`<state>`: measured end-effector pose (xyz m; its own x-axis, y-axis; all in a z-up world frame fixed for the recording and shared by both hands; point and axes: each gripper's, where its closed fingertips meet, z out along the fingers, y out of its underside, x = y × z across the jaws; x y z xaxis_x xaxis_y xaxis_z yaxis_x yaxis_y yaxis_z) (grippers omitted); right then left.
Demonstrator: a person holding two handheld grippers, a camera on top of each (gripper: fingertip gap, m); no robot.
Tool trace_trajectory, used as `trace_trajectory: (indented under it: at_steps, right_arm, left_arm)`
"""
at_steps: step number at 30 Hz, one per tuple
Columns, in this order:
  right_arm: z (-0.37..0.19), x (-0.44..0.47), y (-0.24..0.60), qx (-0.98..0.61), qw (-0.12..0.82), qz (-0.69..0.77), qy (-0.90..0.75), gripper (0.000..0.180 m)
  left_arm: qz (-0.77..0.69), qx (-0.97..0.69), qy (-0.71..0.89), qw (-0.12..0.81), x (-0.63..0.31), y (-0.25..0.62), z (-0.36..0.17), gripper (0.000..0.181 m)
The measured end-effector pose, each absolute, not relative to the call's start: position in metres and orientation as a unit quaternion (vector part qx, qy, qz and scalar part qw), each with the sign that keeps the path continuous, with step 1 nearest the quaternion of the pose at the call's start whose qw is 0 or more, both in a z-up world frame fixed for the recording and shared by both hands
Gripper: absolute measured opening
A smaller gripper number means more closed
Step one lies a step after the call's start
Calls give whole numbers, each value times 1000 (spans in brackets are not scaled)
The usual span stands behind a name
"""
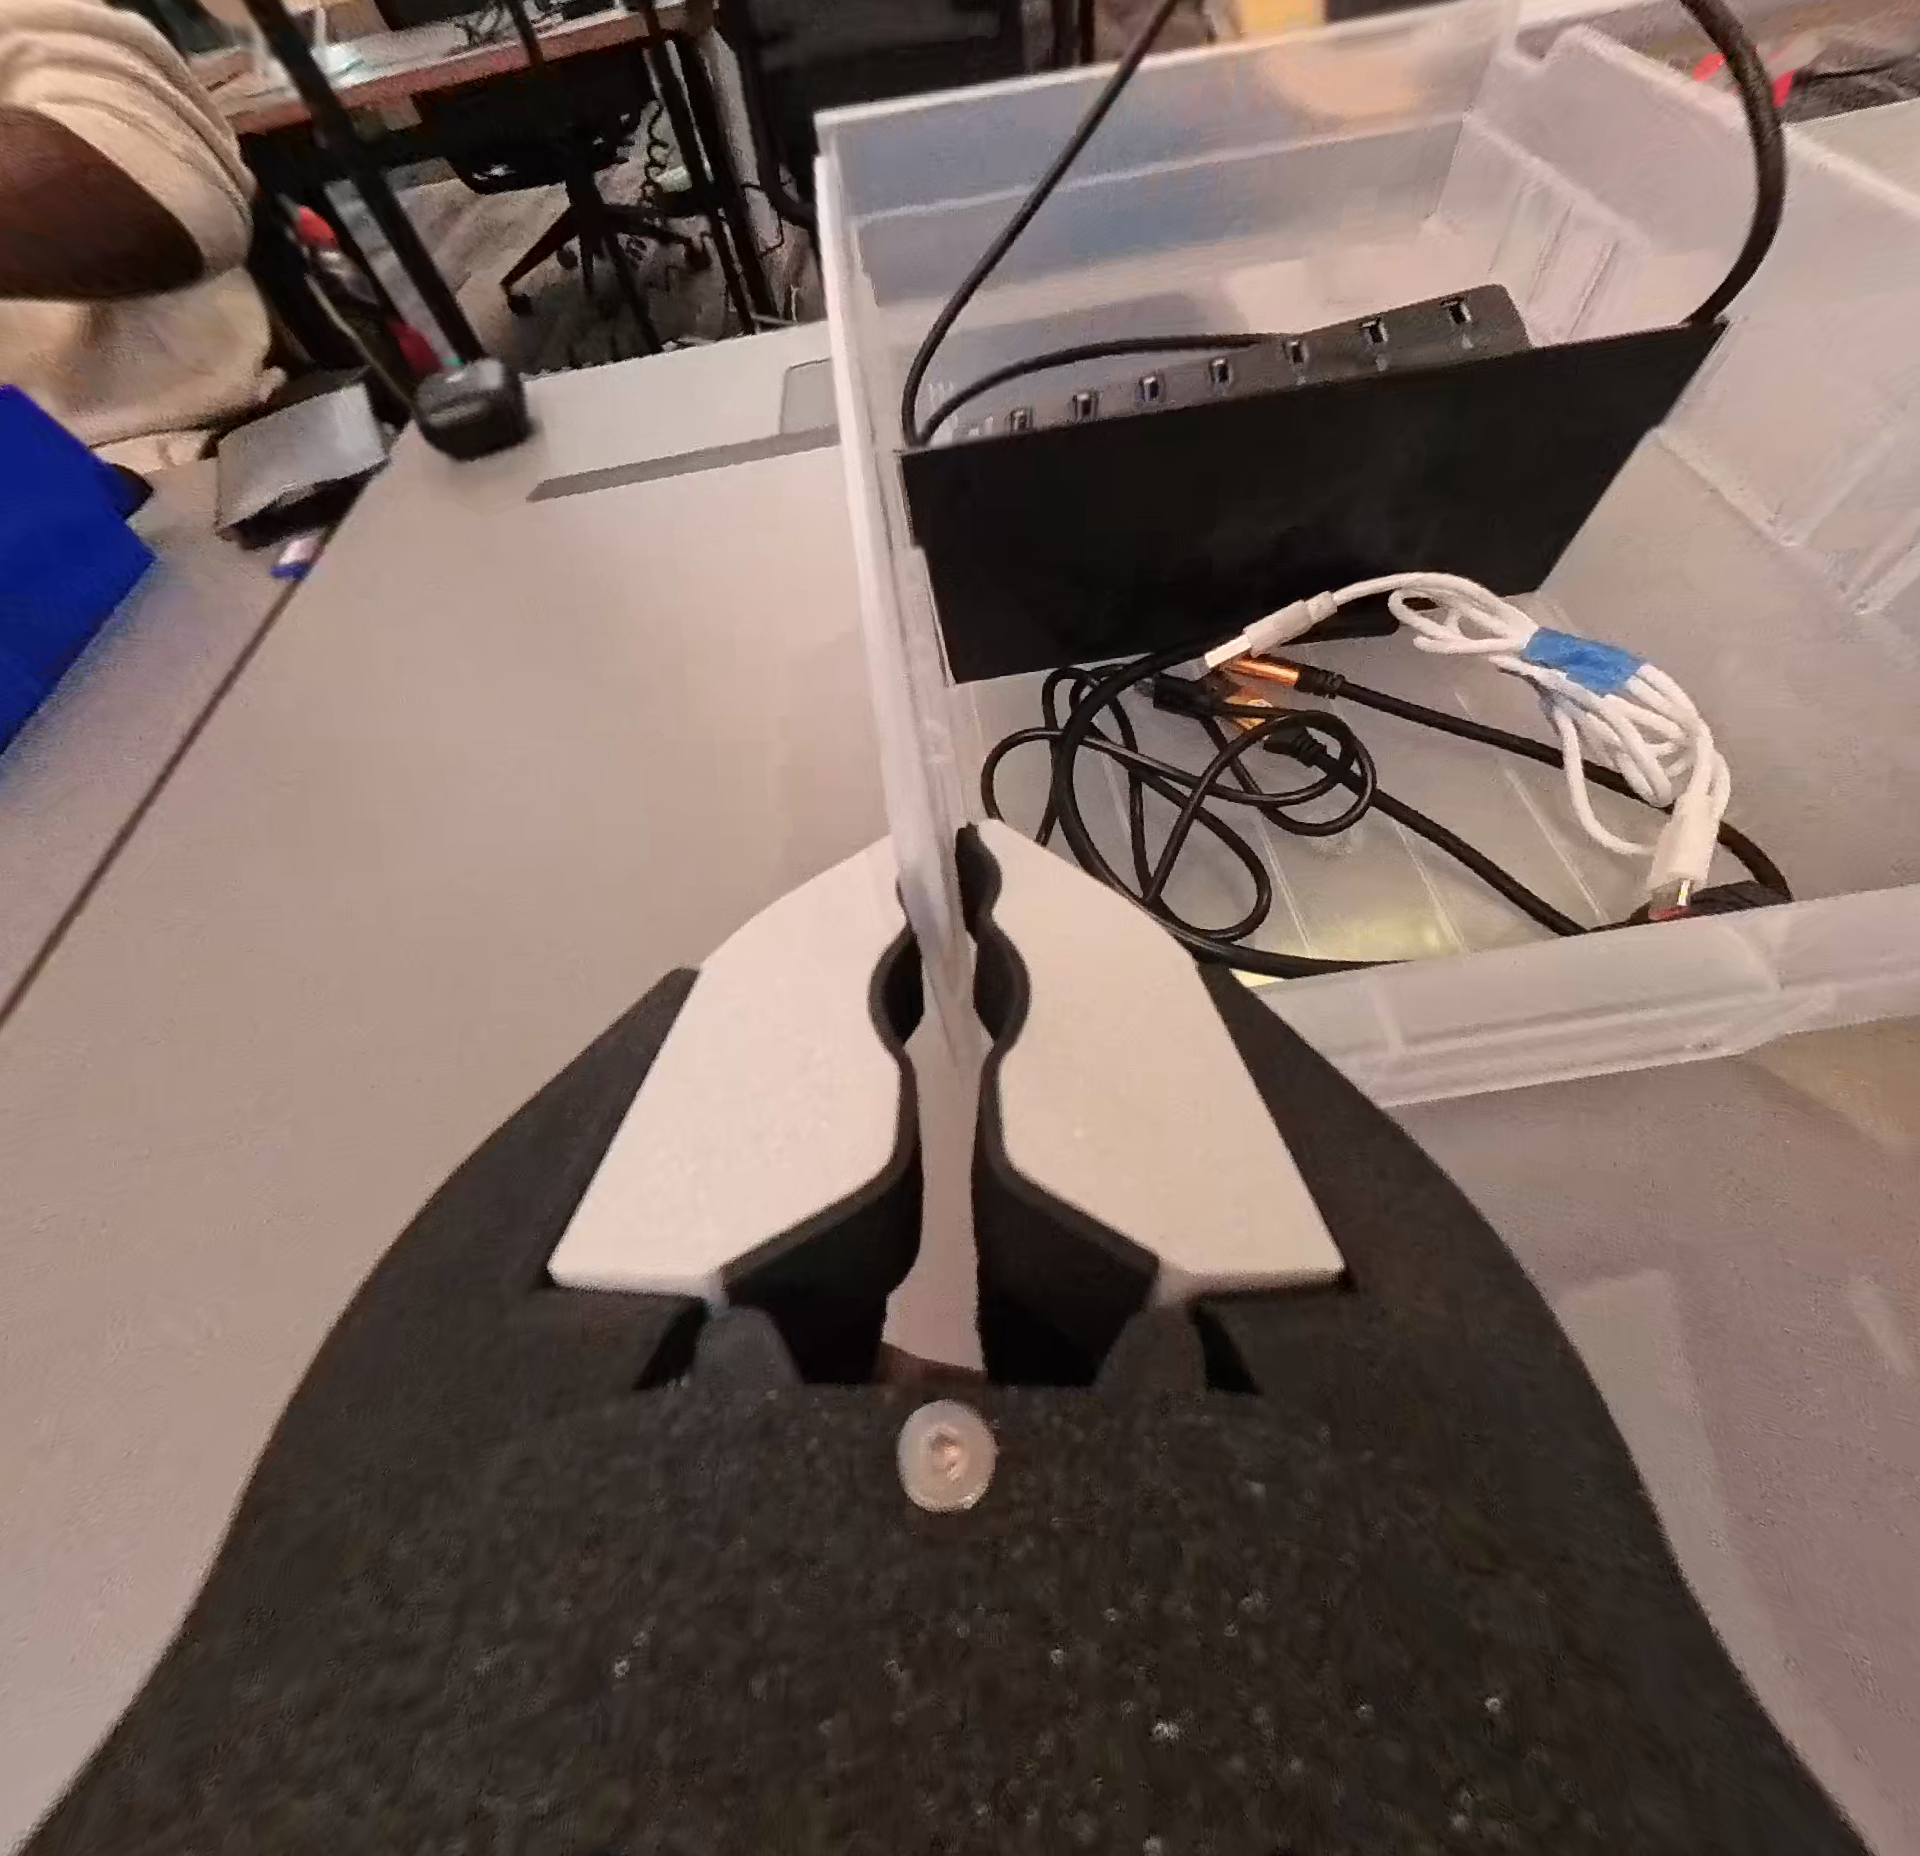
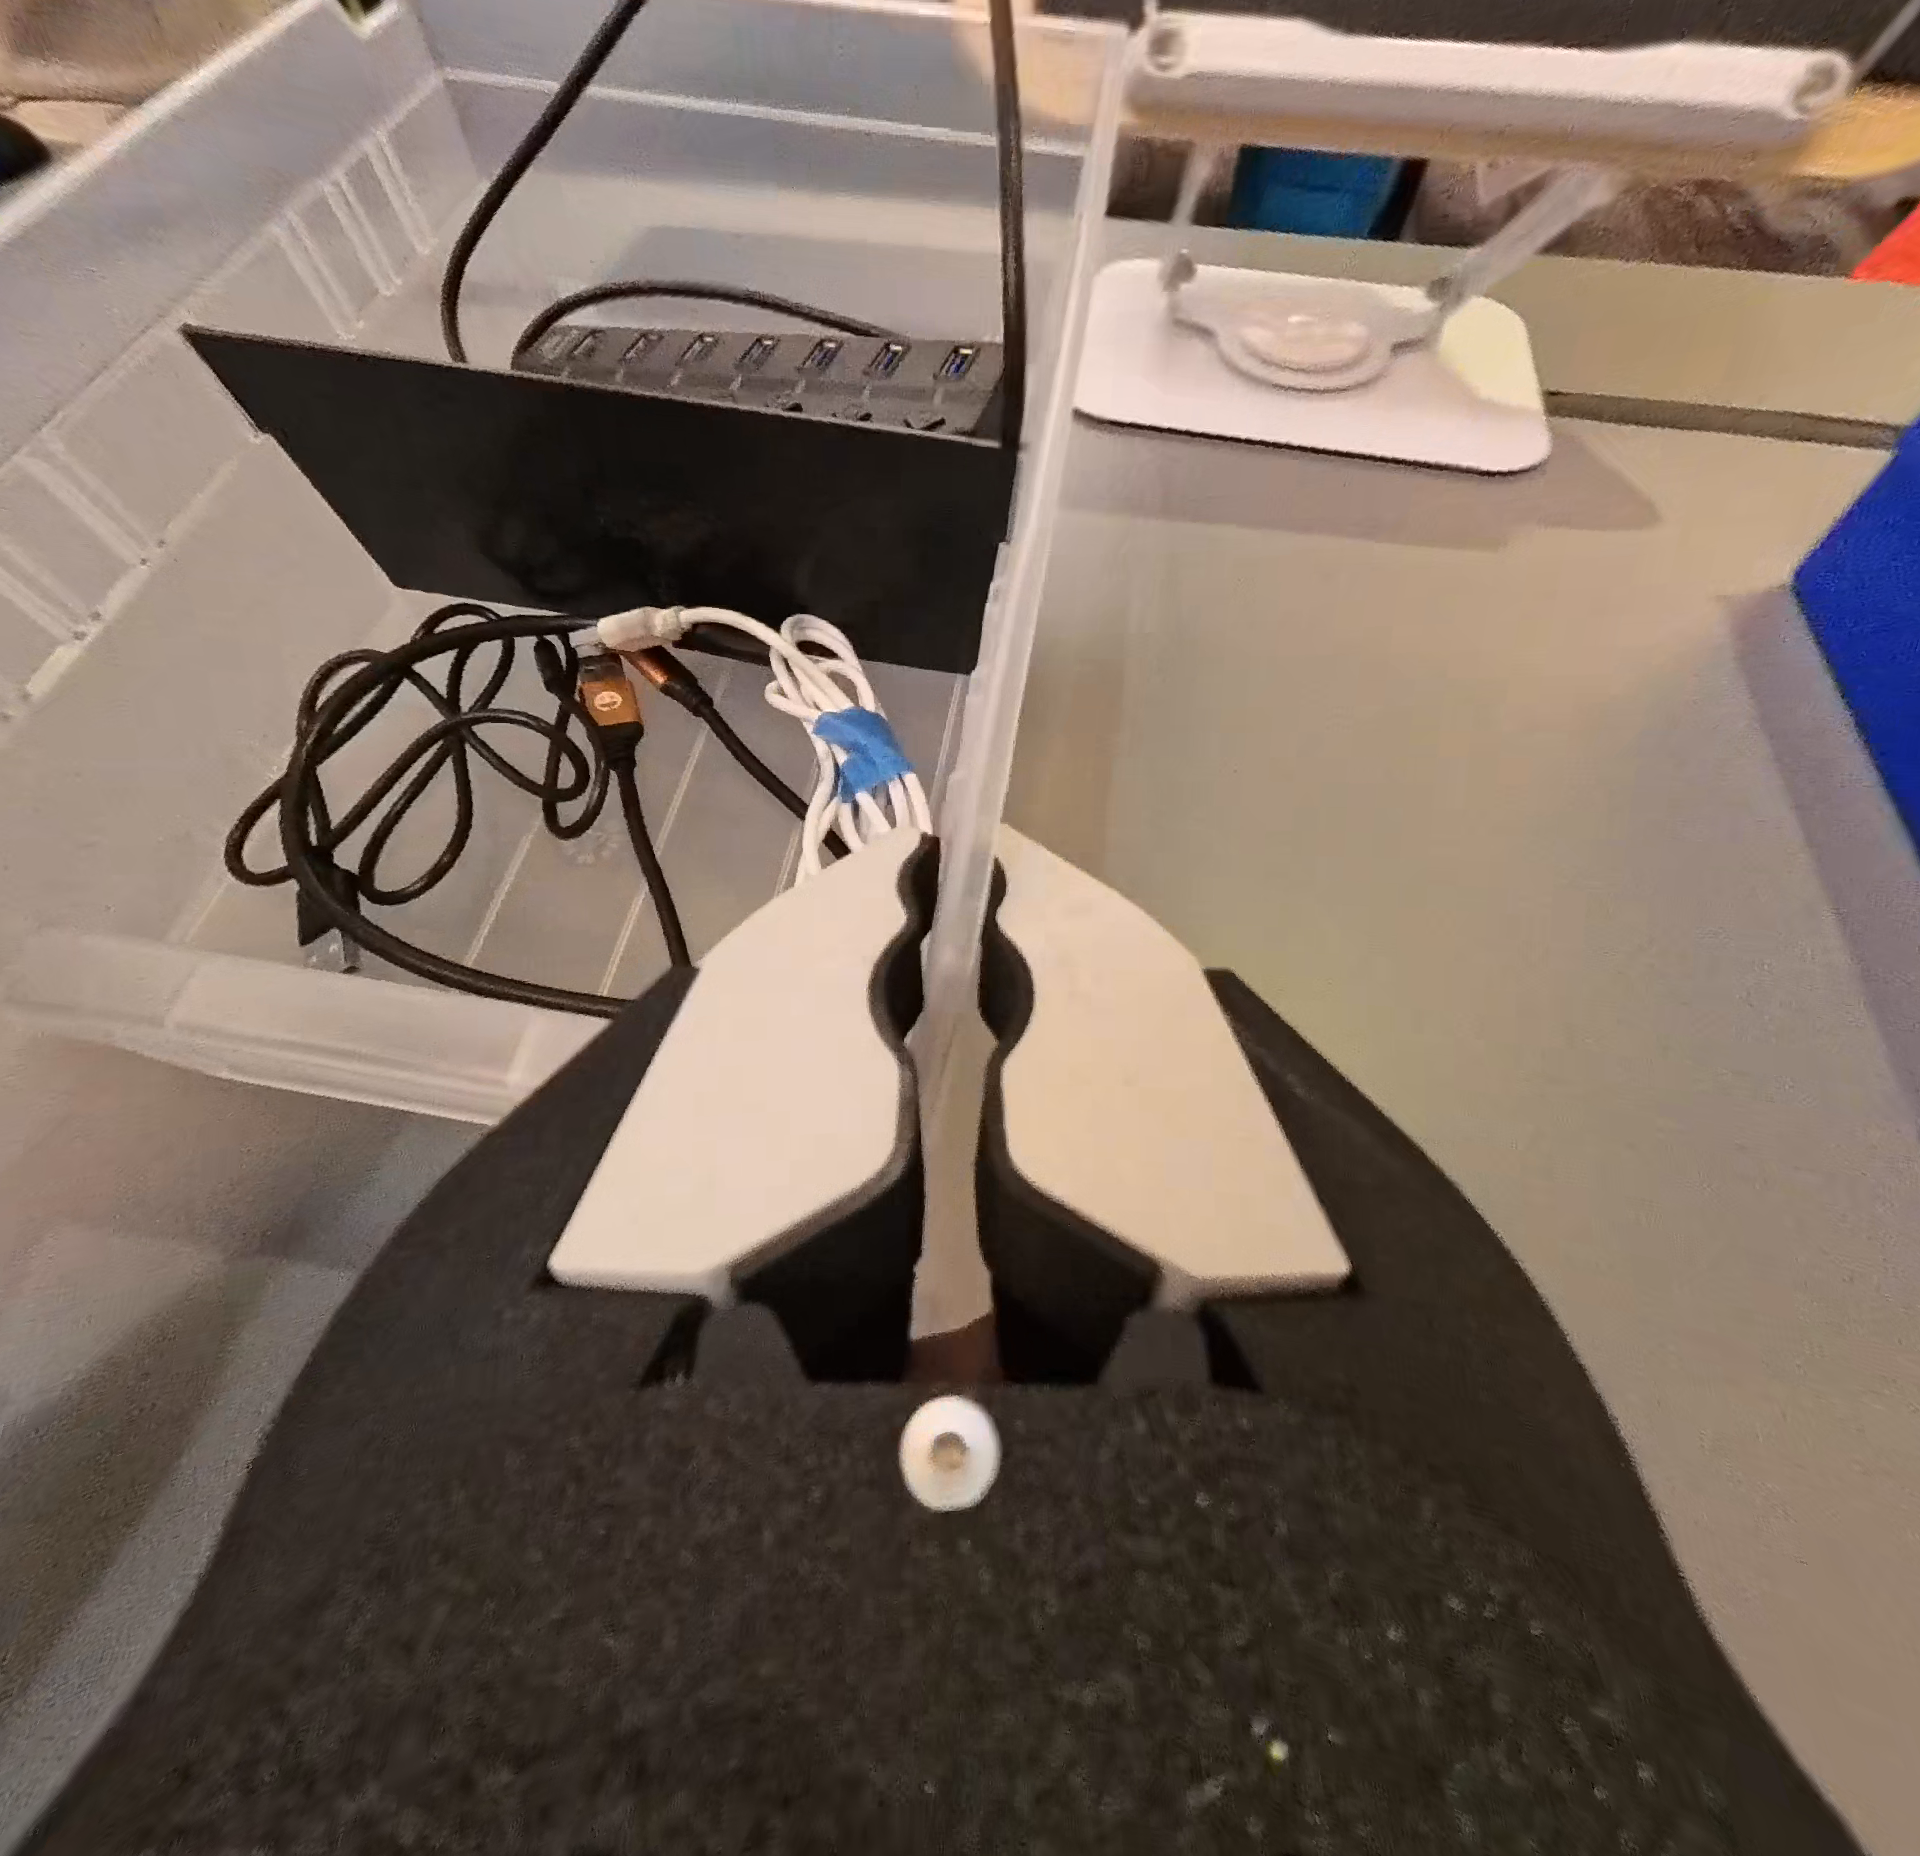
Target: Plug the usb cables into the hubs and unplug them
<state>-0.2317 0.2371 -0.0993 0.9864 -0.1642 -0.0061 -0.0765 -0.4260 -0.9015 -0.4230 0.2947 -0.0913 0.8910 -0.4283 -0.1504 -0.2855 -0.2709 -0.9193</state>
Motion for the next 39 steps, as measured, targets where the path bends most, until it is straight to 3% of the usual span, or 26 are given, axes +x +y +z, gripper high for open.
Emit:
trace_trajectory:
  at_steps: [8, 13, 19, 26, 31, 34, 39]
  right_arm:
    - [-128, -286, 291, -853, 514, -52, 71, 5]
    - [-128, -302, 295, -850, 523, 28, 49, 11]
    - [-119, -296, 231, -842, 515, 141, -77, 33]
    - [-93, -161, 151, -787, 593, 93, -146, 31]
    - [-89, -38, 106, -781, 621, 42, -48, 30]
    - [-95, 17, 81, -783, 622, 29, 18, 26]
    - [-116, 82, 61, -806, 583, -6, 102, 21]
  left_arm:
    - [-86, -816, 197, 536, -474, 349, -129, 3]
    - [-61, -819, 176, 543, -488, 353, -127, 8]
    - [-48, -802, 160, 573, -498, 347, -111, 32]
    - [-140, -796, 81, 583, -499, 321, -94, 47]
    - [-137, -773, 59, 617, -489, 289, -69, 46]
    - [-137, -792, 51, 593, -467, 266, -84, 35]
    - [-219, -814, 80, 532, -408, 239, -104, 34]
